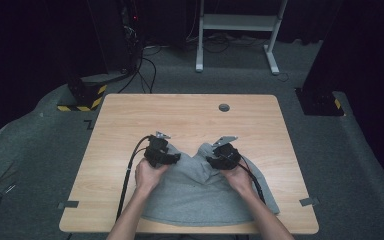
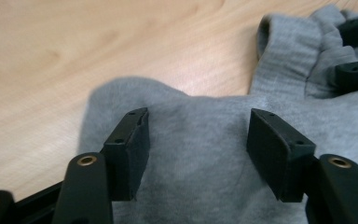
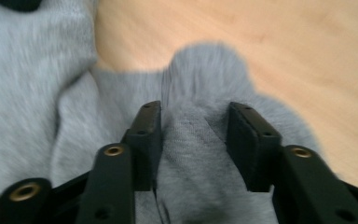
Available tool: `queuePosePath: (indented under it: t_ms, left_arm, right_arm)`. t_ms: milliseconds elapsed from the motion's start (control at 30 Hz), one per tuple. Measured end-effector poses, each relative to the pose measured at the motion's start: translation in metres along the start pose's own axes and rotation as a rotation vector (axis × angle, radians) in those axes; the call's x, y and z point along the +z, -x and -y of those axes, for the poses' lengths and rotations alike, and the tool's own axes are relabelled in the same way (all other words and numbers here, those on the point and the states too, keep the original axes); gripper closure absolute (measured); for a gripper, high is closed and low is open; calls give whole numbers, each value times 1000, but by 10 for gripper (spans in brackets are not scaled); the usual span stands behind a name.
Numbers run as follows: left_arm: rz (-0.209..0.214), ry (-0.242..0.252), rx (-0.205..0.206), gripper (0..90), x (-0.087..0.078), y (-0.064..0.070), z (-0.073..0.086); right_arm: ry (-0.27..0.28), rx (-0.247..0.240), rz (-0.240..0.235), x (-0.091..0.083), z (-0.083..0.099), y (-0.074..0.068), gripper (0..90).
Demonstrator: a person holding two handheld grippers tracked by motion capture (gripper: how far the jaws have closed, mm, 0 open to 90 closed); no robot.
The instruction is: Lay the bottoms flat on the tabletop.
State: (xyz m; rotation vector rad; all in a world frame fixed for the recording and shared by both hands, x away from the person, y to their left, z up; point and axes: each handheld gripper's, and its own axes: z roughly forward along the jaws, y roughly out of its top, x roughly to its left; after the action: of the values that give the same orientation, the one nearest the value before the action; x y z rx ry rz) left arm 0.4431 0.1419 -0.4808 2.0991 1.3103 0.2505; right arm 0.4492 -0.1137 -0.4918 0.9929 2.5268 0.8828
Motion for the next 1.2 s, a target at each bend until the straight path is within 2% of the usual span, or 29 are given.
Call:
queuePosePath:
  t_ms: [33,100,200,233,333,467,533,600,667,733,800,867,900,1000,1100,1200]
  left_arm:
    - [25,-12,-5,484,2,1,0]
    - [32,-35,18,614,4,4,-1]
    - [-3,-77,77,783,6,10,-6]
    - [-20,-74,91,804,4,12,-8]
    - [-77,15,114,823,-10,12,-13]
    - [-140,158,138,827,-44,10,-15]
    - [-150,196,146,825,-59,10,-6]
    - [-151,195,156,820,-66,10,10]
    - [-131,178,150,816,-66,9,30]
    - [-109,140,145,812,-59,8,49]
    - [-87,98,135,808,-48,9,64]
    - [-71,35,141,795,-37,11,73]
    - [-59,19,136,780,-34,12,76]
    - [-44,33,122,694,-40,12,74]
    - [-62,93,117,578,-54,14,67]
    - [-88,157,97,489,-66,11,57]
  right_arm:
    - [-23,-17,-1,3,1,1,742]
    - [-43,-33,-5,5,3,3,812]
    - [-17,-28,2,-1,2,6,829]
    - [0,-32,9,-5,1,6,830]
    - [60,-26,35,-16,0,9,831]
    - [163,26,60,-40,4,21,831]
    - [211,38,77,-54,8,27,830]
    - [247,54,83,-68,19,29,829]
    - [250,70,72,-76,35,31,827]
    - [224,79,59,-75,54,31,825]
    - [173,82,35,-67,70,28,823]
    - [122,66,25,-56,83,23,817]
    - [102,67,18,-52,87,20,811]
    - [99,80,3,-53,86,19,756]
    - [114,64,12,-60,79,17,672]
    - [162,54,31,-70,72,15,630]
